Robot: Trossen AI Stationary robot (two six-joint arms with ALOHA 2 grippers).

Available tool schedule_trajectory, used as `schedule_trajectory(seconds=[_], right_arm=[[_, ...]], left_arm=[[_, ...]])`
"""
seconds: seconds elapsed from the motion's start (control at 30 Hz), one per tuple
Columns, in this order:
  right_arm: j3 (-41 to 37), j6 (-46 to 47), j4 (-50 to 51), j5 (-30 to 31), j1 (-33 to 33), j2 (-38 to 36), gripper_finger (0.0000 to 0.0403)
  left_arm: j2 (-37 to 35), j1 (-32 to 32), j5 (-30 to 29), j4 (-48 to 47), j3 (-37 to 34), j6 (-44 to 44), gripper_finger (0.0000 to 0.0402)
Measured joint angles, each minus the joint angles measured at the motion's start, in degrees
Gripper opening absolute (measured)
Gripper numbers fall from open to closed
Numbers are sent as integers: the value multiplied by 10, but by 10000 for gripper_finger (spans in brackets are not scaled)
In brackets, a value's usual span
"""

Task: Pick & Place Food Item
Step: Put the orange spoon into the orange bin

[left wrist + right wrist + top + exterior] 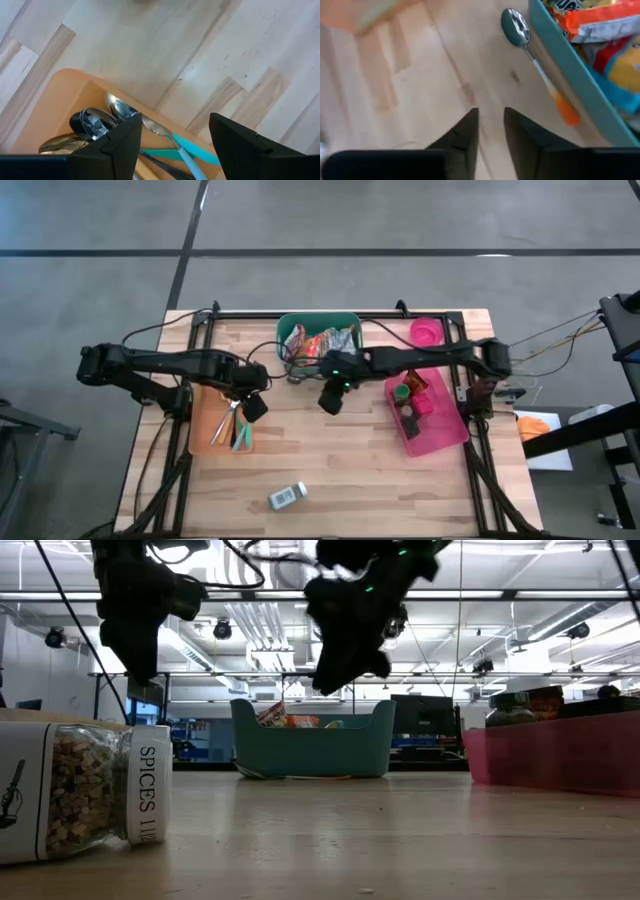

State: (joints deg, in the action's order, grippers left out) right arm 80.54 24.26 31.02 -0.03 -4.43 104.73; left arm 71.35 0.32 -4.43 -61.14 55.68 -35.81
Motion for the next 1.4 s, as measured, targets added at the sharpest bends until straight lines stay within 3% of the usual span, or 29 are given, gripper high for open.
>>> schedule_trajectory(seconds=[0.23,0.7,1.23,1.4], right_arm=[[119,-101,78,0,-15,104,14],[202,-170,95,0,-66,198,15],[203,-170,96,66,-97,205,15],[203,-181,93,2,-100,205,15]], left_arm=[[-13,-24,15,-7,-2,1,236],[-113,-62,26,-4,-2,-2,236],[-136,-62,25,-2,-7,-17,236],[-136,-62,25,-2,-7,-16,236]])
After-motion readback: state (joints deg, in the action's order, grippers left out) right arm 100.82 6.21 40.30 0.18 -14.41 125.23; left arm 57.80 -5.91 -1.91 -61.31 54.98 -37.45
